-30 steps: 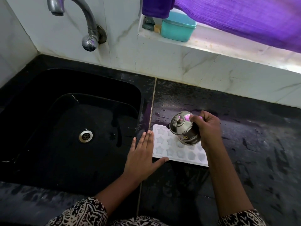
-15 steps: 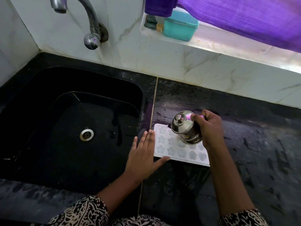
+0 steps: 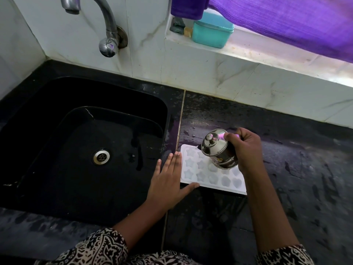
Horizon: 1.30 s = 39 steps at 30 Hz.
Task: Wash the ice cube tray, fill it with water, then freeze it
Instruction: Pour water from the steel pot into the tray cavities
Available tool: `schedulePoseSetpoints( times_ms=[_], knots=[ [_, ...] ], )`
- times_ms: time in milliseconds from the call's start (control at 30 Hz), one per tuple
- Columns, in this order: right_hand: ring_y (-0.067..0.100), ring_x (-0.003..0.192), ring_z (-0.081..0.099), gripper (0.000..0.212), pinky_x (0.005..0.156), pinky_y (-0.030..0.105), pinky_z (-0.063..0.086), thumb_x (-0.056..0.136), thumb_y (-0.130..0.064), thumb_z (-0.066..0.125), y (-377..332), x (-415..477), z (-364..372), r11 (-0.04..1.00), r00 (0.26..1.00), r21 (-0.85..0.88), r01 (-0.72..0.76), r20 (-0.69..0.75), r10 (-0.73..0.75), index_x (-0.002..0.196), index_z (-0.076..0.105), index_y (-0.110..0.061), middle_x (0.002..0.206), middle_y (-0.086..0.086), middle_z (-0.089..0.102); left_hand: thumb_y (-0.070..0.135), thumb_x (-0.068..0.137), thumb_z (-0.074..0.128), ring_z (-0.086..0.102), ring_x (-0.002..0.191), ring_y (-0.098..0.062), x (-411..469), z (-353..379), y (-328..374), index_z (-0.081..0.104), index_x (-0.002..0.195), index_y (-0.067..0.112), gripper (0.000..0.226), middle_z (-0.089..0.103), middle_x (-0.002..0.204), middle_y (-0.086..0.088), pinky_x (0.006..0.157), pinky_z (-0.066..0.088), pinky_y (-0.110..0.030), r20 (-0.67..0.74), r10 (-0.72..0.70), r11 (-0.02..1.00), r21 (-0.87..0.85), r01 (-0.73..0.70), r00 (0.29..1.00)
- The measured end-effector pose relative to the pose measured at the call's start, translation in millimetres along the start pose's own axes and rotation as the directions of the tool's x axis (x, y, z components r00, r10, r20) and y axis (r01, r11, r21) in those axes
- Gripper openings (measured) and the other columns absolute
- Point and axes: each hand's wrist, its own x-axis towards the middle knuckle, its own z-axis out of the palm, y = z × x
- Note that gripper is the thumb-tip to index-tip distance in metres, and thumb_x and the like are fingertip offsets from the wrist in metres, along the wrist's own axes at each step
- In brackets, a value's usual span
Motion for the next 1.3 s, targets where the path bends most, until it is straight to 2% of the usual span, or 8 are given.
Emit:
schedulePoseSetpoints(
  times_ms=[200,400,533,667,767,967,1200,1300],
  knots=[
    [0.008,0.051,0.048,0.030,0.044,0.016,0.045,0.079,-0.005,0.067,0.0,-1.0,-0.9,1.000,1.000,0.000,-0.002,0.003,0.002,0.061,0.044,-0.010,0.060,0.009,0.047,0.088,0.077,0.000,0.009,0.151,-0.016,0.0,-0.8,-0.2,0.005,0.156,0.010,0.111,0.013,0.164,-0.004,0.118,-0.003,-0.041,0.001,0.002,1.000,0.004,-0.002,1.000],
    [0.010,0.051,0.046,0.029,0.044,0.017,0.044,0.078,-0.006,0.068,-1.2,-0.4,0.1,1.000,1.000,-0.003,0.015,-0.004,-0.015,0.062,0.045,-0.010,0.059,0.008,0.046,0.089,0.076,-0.002,0.008,0.151,-0.016,0.6,-0.4,0.0,0.004,0.156,0.011,0.112,0.012,0.164,-0.003,0.118,-0.004,-0.040,0.005,0.000,1.000,0.008,0.000,1.000],
    [0.020,0.059,0.043,0.021,0.052,0.025,0.042,0.078,-0.006,0.067,-1.5,0.6,0.7,1.000,1.000,-0.011,0.019,-0.003,-0.019,0.068,0.049,-0.002,0.064,0.015,0.045,0.089,0.077,-0.001,0.008,0.151,-0.016,0.8,0.0,-0.3,0.005,0.156,0.011,0.112,0.013,0.164,-0.004,0.118,-0.004,-0.041,0.003,0.000,1.000,0.005,0.000,1.000],
    [0.016,0.057,0.047,0.026,0.048,0.021,0.045,0.078,-0.008,0.068,-2.2,0.2,0.8,1.000,1.000,-0.013,0.018,0.000,-0.018,0.064,0.047,-0.008,0.061,0.009,0.047,0.089,0.077,-0.001,0.010,0.151,-0.017,0.0,-0.3,0.1,0.007,0.156,0.010,0.112,0.014,0.163,-0.004,0.119,-0.001,-0.041,-0.002,0.003,1.000,0.008,-0.003,1.000],
    [0.018,0.060,0.048,0.024,0.052,0.026,0.045,0.079,-0.008,0.067,-2.5,0.4,1.0,1.000,1.000,-0.012,0.015,0.001,-0.015,0.065,0.047,-0.007,0.063,0.012,0.049,0.089,0.077,-0.002,0.009,0.151,-0.017,0.4,-0.4,-0.2,0.006,0.156,0.010,0.112,0.014,0.163,-0.004,0.118,-0.002,-0.041,-0.003,0.004,1.000,0.003,-0.004,1.000],
    [0.018,0.059,0.045,0.026,0.054,0.028,0.044,0.078,-0.007,0.067,-4.5,1.3,1.2,1.000,1.000,0.020,0.012,-0.004,-0.012,0.064,0.045,-0.006,0.063,0.014,0.046,0.089,0.077,-0.001,0.010,0.151,-0.016,0.8,0.4,-0.7,0.006,0.156,0.010,0.112,0.015,0.163,-0.004,0.118,-0.003,-0.041,-0.005,0.003,1.000,-0.006,-0.003,1.000],
    [0.015,0.058,0.047,0.032,0.050,0.021,0.045,0.079,-0.006,0.066,-5.0,3.0,0.3,0.997,1.000,0.079,0.001,-0.015,0.000,0.058,0.043,-0.012,0.058,0.005,0.047,0.089,0.078,0.003,0.015,0.150,-0.018,0.6,0.1,-0.6,0.012,0.155,0.009,0.112,0.021,0.162,-0.005,0.117,0.000,-0.042,-0.019,0.006,1.000,-0.025,-0.006,1.000],
    [0.008,0.054,0.046,0.032,0.048,0.018,0.044,0.079,-0.005,0.063,-4.8,3.4,-1.5,0.990,0.999,0.140,-0.026,-0.027,0.030,0.057,0.042,-0.013,0.052,-0.002,0.047,0.089,0.079,0.004,0.016,0.150,-0.018,0.4,0.0,-0.6,0.013,0.155,0.009,0.111,0.022,0.162,-0.005,0.117,0.001,-0.042,-0.020,0.009,1.000,-0.025,-0.010,1.000]
  ],
)
